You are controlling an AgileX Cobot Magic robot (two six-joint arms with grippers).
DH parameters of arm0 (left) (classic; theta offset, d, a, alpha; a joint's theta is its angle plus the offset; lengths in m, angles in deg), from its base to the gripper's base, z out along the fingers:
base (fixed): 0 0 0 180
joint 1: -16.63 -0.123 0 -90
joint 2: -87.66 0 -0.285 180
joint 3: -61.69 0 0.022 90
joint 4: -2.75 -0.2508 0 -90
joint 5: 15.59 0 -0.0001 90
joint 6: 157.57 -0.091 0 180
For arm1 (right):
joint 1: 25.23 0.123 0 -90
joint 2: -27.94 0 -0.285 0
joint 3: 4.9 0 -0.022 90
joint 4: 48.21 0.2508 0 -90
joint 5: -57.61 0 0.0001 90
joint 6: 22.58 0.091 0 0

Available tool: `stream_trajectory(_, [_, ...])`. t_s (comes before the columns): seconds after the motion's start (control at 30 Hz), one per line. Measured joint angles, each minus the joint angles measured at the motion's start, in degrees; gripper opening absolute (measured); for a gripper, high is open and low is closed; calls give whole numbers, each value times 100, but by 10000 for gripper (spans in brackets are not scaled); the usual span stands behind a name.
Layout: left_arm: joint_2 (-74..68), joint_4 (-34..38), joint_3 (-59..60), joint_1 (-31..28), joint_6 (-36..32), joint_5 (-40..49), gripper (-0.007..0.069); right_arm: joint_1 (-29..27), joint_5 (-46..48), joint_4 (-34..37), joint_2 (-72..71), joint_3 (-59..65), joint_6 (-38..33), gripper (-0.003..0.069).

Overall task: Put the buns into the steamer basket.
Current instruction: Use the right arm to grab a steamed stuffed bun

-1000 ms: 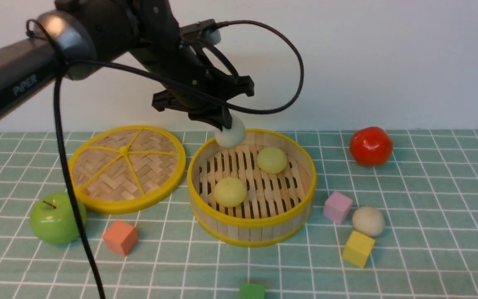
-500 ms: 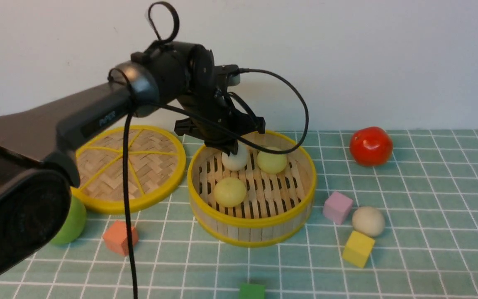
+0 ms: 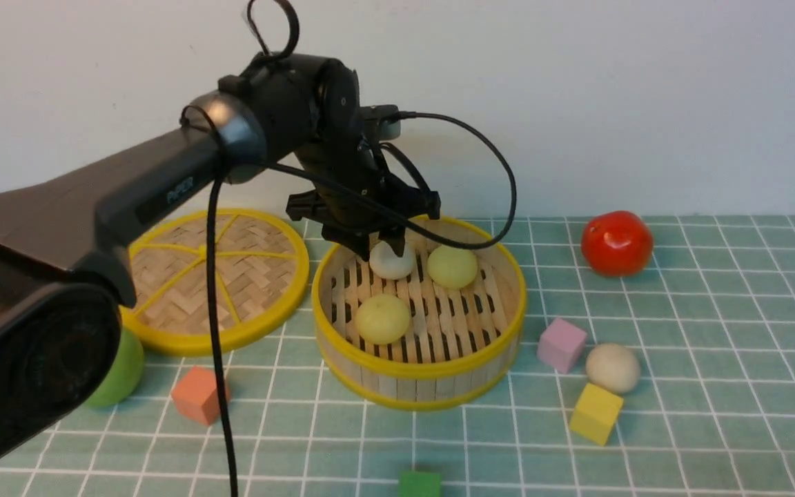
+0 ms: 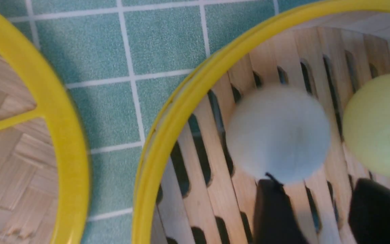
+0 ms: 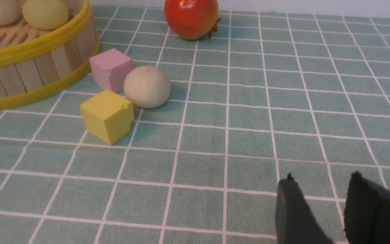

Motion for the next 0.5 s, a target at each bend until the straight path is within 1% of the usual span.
stream_trajectory(0.07, [275,-27,0,0,0,252,407,0,0,0,0,0,0,239])
stream_trajectory(0.1, [329,-37,0,0,0,278,412,0,0,0,0,0,0,239])
stream_trajectory(0.23, [1034,-122,-11,0,-9,935,419,0,0,0,0,0,0,239])
stream_trajectory(0.3, [1385,-139,-16,0,-74,1202,406,0,0,0,0,0,0,239])
stream_trajectory(0.37, [1839,-141,9,0,-133,1426,378,0,0,0,0,0,0,239])
stream_trajectory(0.5, [2777,-143,350,0,-172,1540,281,0,0,0,0,0,0,239])
